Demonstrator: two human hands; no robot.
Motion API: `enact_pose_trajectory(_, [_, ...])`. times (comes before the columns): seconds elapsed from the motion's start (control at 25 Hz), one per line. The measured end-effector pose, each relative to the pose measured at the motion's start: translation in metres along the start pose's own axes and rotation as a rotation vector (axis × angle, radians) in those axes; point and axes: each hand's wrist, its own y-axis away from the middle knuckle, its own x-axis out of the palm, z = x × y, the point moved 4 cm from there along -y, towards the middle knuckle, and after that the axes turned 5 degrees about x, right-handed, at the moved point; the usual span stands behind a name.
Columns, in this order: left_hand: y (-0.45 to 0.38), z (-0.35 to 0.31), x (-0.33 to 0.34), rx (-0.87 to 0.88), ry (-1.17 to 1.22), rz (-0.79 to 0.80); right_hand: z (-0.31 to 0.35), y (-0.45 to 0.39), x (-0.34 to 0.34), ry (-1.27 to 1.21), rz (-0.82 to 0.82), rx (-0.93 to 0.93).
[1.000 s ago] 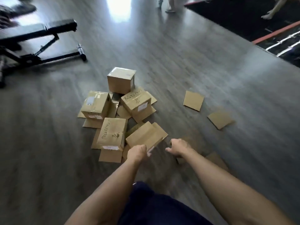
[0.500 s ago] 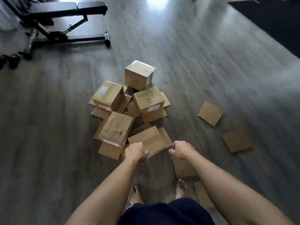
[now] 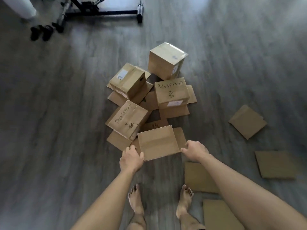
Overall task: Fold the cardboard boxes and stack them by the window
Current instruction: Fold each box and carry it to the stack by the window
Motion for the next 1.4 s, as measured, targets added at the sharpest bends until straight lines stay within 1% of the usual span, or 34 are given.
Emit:
enact_pose_trajectory(0.16, [-0.068,0.016,0.088,-0.020,0.017,0.013,-0.015,-0.092,0.055,-0.007,-0.015,0.013])
enact_pose_trajectory(0.28, [-0.133,0.035,0.160,-0.016,-0.047,0.012,-0.019,-0.172,0.107,-0.021,-0.069,0.006])
enact_pose_trajectory(0.48, [-0.253,0.070,0.272,0.015,-0.126,-0.055,-0.014,-0.313,0.205,0.007,-0.146,-0.054])
enact_pose_trajectory(0.56, [-0.288,0.085,0.302,0.014,-0.137,-0.092,-0.012,-0.354,0.230,0.025,-0.188,-0.059])
enact_pose_trajectory(0.64, [-0.319,0.100,0.332,-0.054,-0.070,-0.122,-0.010,-0.394,0.255,-0.004,-0.257,-0.043])
enact_pose_trajectory(0.72, [-0.343,0.107,0.358,-0.162,0.097,-0.149,-0.006,-0.428,0.272,-0.103,-0.313,-0.036])
enact_pose_trajectory(0.76, [-0.350,0.109,0.369,-0.183,0.175,-0.179,-0.004,-0.441,0.279,-0.172,-0.331,-0.030])
enact_pose_trajectory(0.84, [-0.362,0.107,0.384,-0.163,0.292,-0.267,-0.008,-0.460,0.285,-0.270,-0.381,-0.037])
enact_pose_trajectory(0.92, [-0.372,0.097,0.389,-0.113,0.341,-0.284,-0.016,-0.472,0.278,-0.320,-0.417,-0.048])
enact_pose_trajectory(1.0, [-0.382,0.080,0.391,-0.073,0.369,-0.232,-0.026,-0.477,0.264,-0.343,-0.428,-0.031])
enact_pose_trajectory(1.16, [-0.380,0.052,0.397,-0.085,0.478,-0.094,-0.053,-0.468,0.254,-0.407,-0.405,0.051])
enact_pose_trajectory(1.24, [-0.382,0.054,0.405,-0.056,0.521,-0.025,-0.070,-0.467,0.256,-0.457,-0.383,0.068])
enact_pose_trajectory(1.32, [-0.388,0.058,0.411,-0.019,0.622,0.045,-0.085,-0.470,0.254,-0.557,-0.360,0.063])
enact_pose_trajectory(1.4, [-0.394,0.057,0.413,0.029,0.722,0.066,-0.093,-0.474,0.250,-0.630,-0.348,0.037])
